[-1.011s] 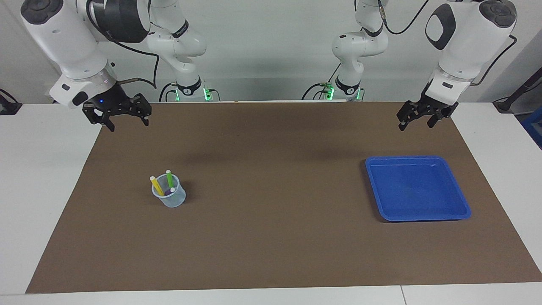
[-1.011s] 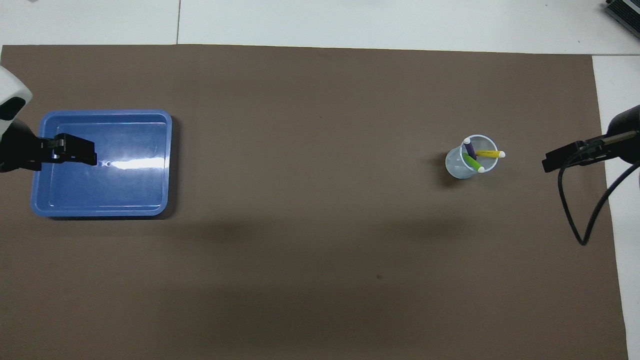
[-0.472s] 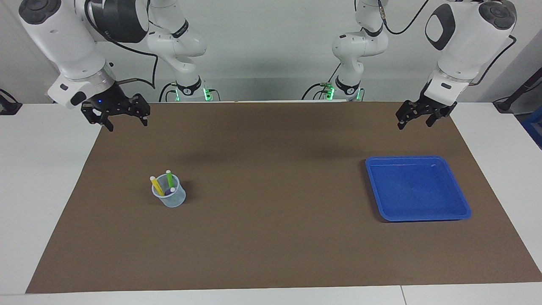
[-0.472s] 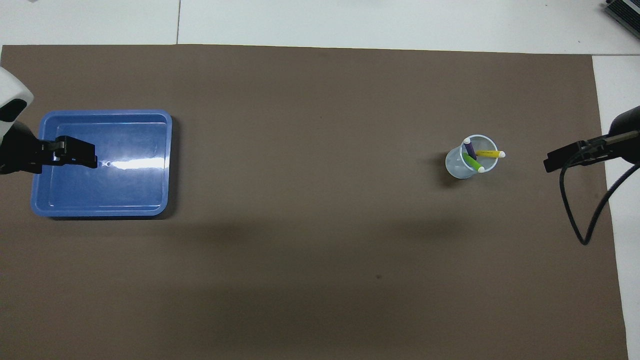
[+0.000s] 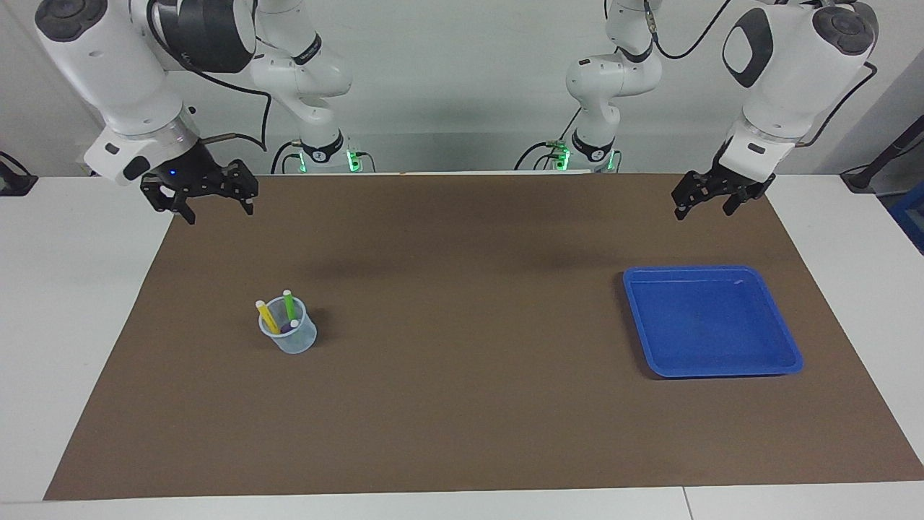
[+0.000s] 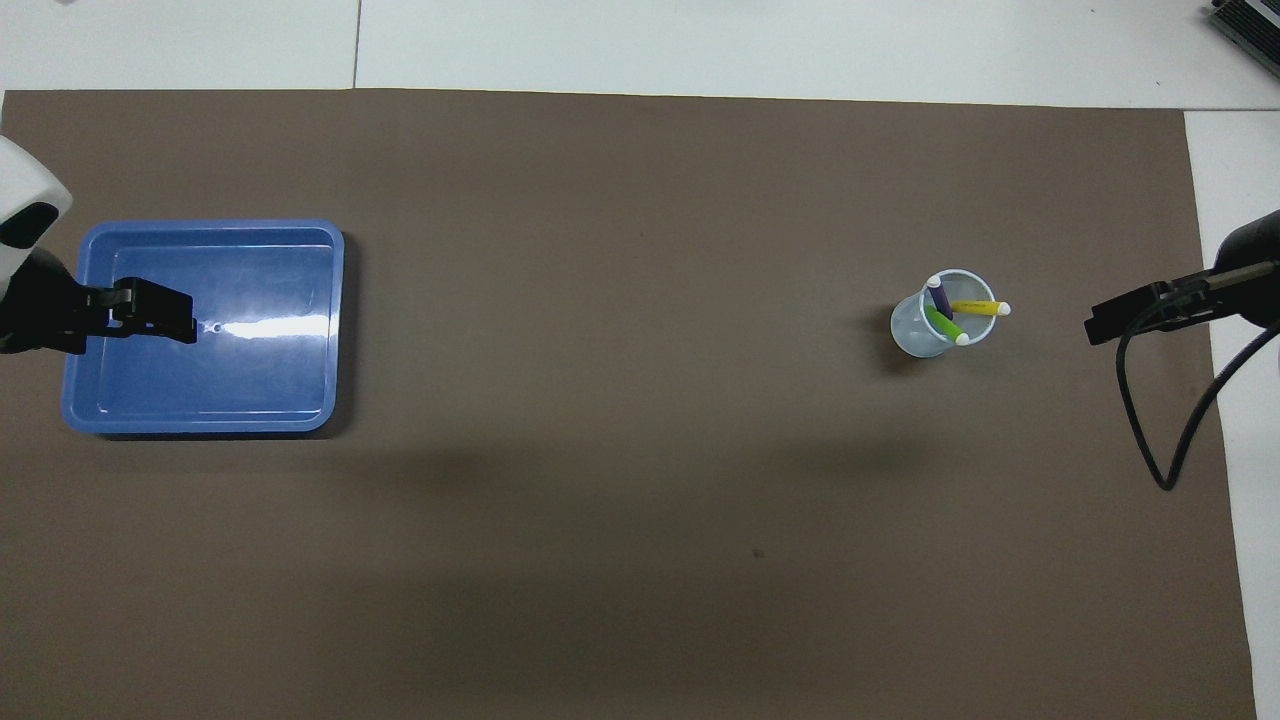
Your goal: Right arm passes pens to left for tray arrangement
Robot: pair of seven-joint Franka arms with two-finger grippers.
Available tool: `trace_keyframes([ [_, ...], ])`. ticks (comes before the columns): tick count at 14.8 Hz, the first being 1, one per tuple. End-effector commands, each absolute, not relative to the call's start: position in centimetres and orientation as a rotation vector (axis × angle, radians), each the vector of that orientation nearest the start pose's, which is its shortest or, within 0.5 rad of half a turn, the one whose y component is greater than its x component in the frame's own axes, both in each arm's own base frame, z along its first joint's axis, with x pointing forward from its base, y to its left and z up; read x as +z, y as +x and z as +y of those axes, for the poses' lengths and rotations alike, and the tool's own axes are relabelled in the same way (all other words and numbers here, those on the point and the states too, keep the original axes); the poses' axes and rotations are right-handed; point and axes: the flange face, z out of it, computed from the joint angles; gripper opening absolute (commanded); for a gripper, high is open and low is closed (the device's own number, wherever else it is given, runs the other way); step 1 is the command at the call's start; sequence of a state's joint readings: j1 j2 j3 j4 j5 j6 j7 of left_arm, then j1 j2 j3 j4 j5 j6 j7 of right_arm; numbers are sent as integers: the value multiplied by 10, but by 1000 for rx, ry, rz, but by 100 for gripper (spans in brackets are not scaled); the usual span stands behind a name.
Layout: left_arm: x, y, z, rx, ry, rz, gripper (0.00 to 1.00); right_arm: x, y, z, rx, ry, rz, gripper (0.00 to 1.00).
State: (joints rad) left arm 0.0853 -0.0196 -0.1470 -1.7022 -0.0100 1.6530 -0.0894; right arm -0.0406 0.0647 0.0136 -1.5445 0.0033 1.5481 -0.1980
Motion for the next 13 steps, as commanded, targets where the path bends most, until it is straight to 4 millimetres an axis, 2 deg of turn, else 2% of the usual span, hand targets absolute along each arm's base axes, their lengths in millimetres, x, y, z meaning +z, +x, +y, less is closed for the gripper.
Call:
trace_keyframes([
  [1, 579, 537, -40, 72, -3150, -38, 100, 598, 566, -16, 83, -3147, -257, 100],
  [3, 580, 537, -40, 68, -3149, -62, 100, 598, 566, -16, 84, -3150, -258, 100],
  [6, 584, 541, -42, 18, -3146, -209, 100, 598, 565, -16, 94, -3150, -257, 100],
  [10, 584, 543, -47, -6, -3148, -222, 100, 600, 566, -13, 84, -3152, -255, 100],
  [13, 581, 541, -52, 8, -3134, -414, 100, 599, 566, -13, 86, -3152, -255, 100],
])
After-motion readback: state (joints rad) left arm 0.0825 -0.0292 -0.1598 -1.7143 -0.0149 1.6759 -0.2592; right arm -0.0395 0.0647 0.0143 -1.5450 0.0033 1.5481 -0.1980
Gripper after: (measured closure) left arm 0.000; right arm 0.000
